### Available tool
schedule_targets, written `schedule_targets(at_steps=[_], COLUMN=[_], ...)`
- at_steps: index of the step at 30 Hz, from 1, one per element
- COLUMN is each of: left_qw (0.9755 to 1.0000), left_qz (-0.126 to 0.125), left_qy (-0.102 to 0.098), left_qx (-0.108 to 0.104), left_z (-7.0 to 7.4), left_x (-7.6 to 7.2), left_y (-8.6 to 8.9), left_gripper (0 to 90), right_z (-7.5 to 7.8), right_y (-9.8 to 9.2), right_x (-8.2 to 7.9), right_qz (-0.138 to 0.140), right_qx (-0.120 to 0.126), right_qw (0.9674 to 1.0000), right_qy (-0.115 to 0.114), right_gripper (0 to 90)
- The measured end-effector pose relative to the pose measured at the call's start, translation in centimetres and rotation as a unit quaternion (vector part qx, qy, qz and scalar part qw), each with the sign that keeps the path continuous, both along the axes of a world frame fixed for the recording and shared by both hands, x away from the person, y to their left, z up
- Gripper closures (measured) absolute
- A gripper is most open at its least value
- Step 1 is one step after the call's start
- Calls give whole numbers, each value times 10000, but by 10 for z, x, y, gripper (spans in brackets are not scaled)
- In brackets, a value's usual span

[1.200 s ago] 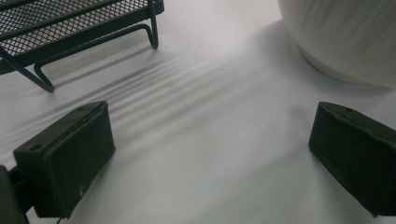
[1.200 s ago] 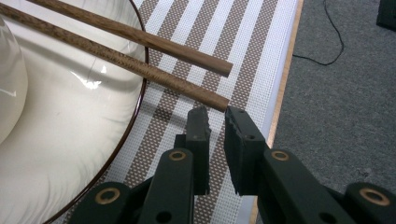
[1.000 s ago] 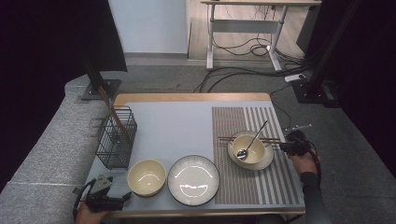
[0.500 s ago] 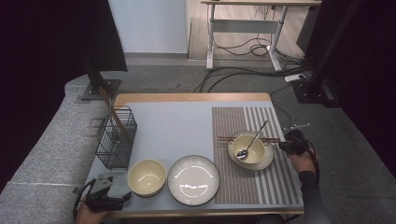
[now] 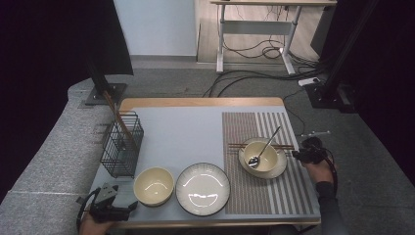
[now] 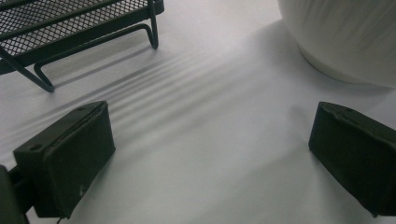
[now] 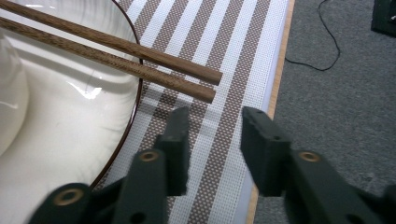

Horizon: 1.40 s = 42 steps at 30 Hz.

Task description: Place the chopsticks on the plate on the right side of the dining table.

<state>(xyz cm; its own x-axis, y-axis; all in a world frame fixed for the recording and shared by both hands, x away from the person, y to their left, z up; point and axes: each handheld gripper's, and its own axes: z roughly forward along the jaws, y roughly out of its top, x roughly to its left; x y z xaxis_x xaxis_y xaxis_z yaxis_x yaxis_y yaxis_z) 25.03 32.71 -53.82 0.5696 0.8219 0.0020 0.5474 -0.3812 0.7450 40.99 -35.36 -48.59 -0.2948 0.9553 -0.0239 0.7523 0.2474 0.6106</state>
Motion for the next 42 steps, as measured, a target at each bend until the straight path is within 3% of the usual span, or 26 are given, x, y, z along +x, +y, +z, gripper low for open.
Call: schedule_targets(at_steps=[6,11,17,20,31,42], left_qw=[10000,10000,10000,10000,10000,10000], left_qz=[1,3,4,2,0,1], left_qy=[1,-3,-3,-1,1,1], left_qx=[2,3,5,5,2,1], left_z=[0,0,0,0,0,0], left_x=[0,0,0,0,0,0], left_y=[0,0,0,0,0,0], left_gripper=[0,0,0,0,0,0], right_z=[7,14,9,5,-1,-3], right_y=[-2,-1,-5,-7,-8,-5], right_x=[-9,-16,-10,-6,6,11], right_qz=[54,117,-3,-140,-389,-358], right_qx=[109,146,92,101,-22,-69], right_qw=[9999,9997,9999,9998,9992,9993], right_qy=[-101,-124,-84,-83,-123,-81], right_gripper=[519,514,692,721,731,729])
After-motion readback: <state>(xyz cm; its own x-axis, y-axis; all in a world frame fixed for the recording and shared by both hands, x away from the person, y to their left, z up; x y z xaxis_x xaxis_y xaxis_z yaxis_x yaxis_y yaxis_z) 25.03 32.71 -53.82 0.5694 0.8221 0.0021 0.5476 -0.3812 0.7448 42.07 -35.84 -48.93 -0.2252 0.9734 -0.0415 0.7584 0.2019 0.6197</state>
